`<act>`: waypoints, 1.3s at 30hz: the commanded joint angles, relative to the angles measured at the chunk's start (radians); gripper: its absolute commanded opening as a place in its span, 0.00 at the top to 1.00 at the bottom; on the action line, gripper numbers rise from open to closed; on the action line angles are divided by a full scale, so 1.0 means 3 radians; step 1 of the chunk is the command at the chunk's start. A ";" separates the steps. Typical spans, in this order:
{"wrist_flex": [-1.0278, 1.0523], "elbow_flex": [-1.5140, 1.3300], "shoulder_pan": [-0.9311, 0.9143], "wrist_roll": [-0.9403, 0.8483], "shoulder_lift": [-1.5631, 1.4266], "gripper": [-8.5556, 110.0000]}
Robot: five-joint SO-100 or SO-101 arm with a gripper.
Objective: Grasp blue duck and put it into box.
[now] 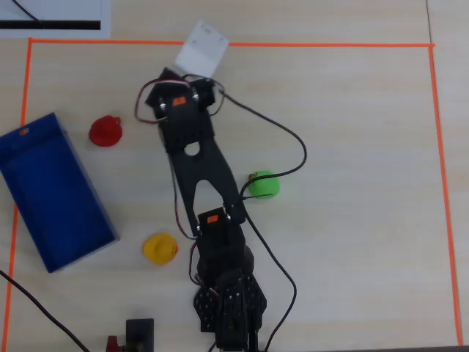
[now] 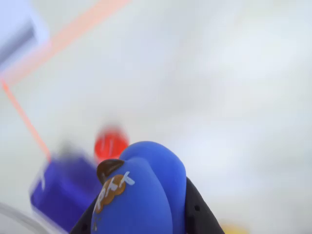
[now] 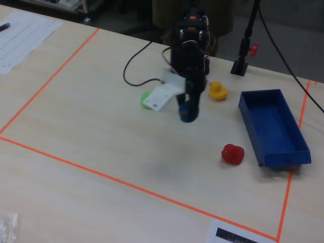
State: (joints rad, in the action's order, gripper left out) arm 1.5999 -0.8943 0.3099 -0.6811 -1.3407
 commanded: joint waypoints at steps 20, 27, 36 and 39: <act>0.0445 0.0833 0.2562 0.0926 0.0900 0.77; 0.0419 0.0833 0.2275 0.0639 0.0854 0.55; 0.0189 -0.0005 0.1396 0.0251 -0.0077 0.91; -0.0491 -0.1145 0.0910 -0.0123 -0.0966 0.93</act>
State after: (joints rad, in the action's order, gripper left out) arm 1.6628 -0.9081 0.7394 -0.6167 -1.3085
